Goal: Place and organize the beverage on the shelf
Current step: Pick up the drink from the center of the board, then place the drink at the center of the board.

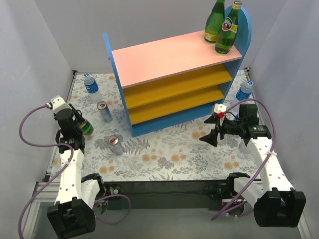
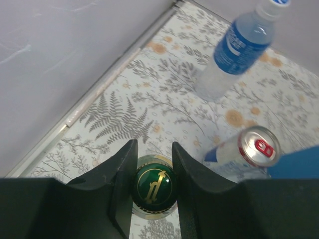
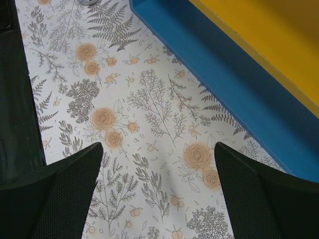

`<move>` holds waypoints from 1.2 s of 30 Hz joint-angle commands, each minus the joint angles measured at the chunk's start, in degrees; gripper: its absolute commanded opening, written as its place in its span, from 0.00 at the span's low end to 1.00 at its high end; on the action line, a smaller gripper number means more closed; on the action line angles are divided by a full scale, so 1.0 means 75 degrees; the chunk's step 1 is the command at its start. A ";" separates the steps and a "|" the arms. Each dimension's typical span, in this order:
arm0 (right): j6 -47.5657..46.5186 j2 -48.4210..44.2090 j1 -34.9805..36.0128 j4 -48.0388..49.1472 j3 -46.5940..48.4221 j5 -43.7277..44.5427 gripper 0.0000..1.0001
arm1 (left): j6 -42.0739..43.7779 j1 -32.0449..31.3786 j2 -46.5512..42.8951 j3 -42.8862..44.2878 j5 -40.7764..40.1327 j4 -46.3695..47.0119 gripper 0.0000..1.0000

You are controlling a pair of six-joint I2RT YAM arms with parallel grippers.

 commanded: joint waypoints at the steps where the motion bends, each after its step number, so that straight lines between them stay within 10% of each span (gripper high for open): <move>1: 0.0058 -0.0208 -0.0044 -0.0011 -0.0051 -0.0262 0.98 | 0.0036 -0.0050 -0.0712 0.0397 0.1423 0.0203 0.00; 36: -0.0048 -0.0759 -0.0056 0.0001 -0.0661 -0.0309 0.98 | -0.0714 -0.1409 -0.0959 0.0690 0.5349 0.0284 0.00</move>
